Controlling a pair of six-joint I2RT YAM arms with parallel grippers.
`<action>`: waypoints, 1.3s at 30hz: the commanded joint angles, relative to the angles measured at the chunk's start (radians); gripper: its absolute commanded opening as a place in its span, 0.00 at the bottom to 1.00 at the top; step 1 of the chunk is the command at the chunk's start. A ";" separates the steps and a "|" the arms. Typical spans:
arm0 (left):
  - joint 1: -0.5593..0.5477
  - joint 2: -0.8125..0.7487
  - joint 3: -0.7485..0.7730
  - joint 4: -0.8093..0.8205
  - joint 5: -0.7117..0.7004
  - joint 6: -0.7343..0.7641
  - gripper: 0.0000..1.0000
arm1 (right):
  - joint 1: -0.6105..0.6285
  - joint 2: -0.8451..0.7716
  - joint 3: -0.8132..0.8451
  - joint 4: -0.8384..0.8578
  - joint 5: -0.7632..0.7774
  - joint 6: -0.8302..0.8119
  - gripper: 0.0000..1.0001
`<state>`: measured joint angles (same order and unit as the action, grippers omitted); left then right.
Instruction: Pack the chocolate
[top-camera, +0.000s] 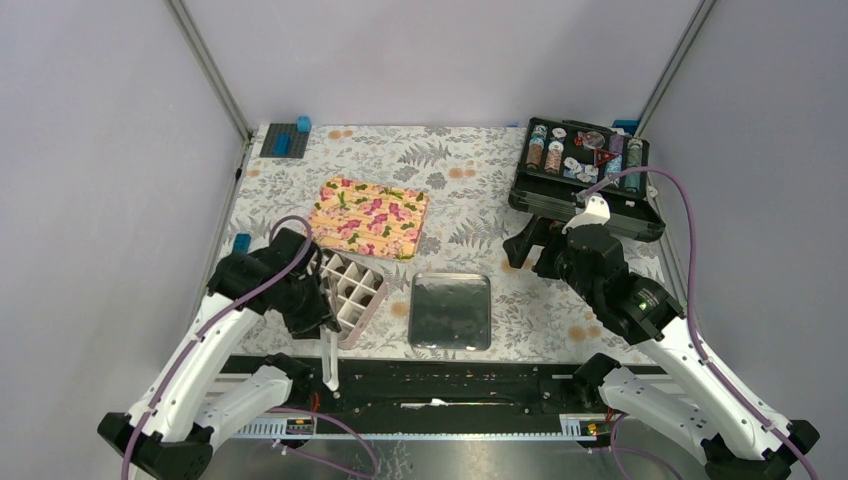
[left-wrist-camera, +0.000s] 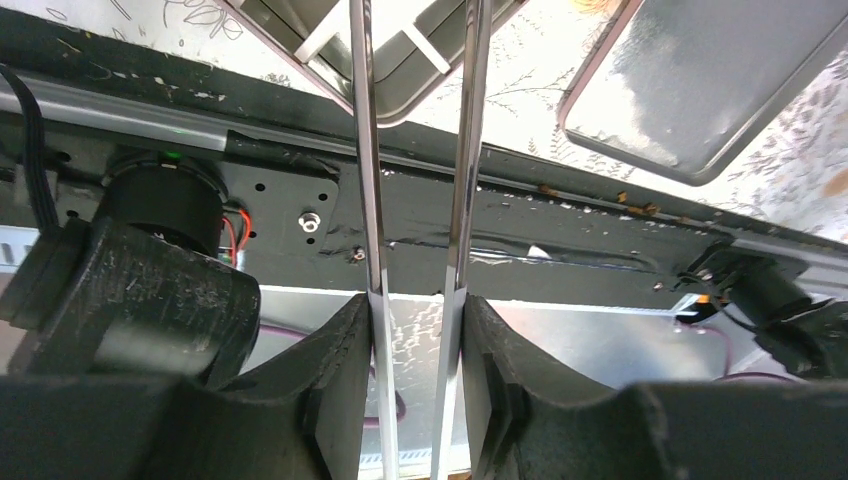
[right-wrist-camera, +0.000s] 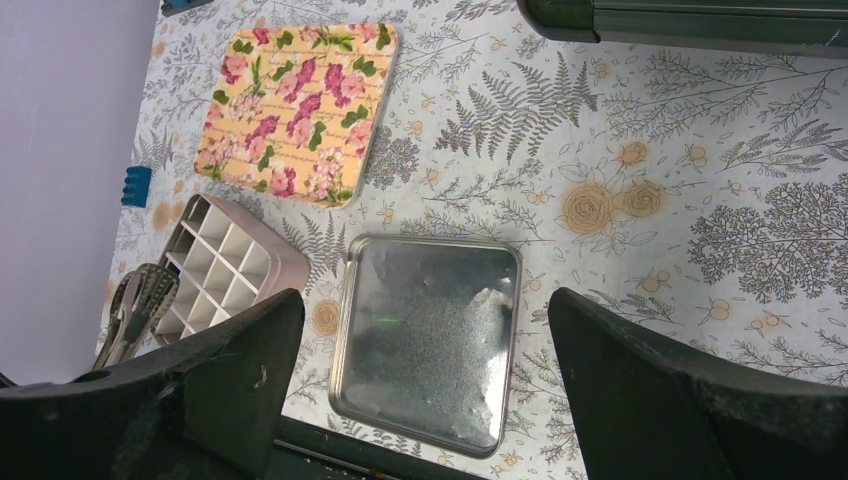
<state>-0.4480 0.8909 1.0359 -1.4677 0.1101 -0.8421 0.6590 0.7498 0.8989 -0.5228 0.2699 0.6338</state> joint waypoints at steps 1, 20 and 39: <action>-0.003 -0.057 -0.004 0.009 -0.003 -0.139 0.05 | -0.002 -0.003 -0.003 0.036 0.003 -0.005 0.99; -0.003 -0.044 -0.076 0.010 -0.062 -0.239 0.06 | -0.001 -0.017 -0.023 0.023 0.024 0.000 0.99; -0.001 0.031 -0.068 0.041 -0.072 -0.197 0.30 | -0.003 0.018 -0.015 0.041 0.021 -0.010 0.99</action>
<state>-0.4480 0.9207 0.9543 -1.4418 0.0273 -1.0241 0.6590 0.7605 0.8776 -0.5167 0.2714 0.6334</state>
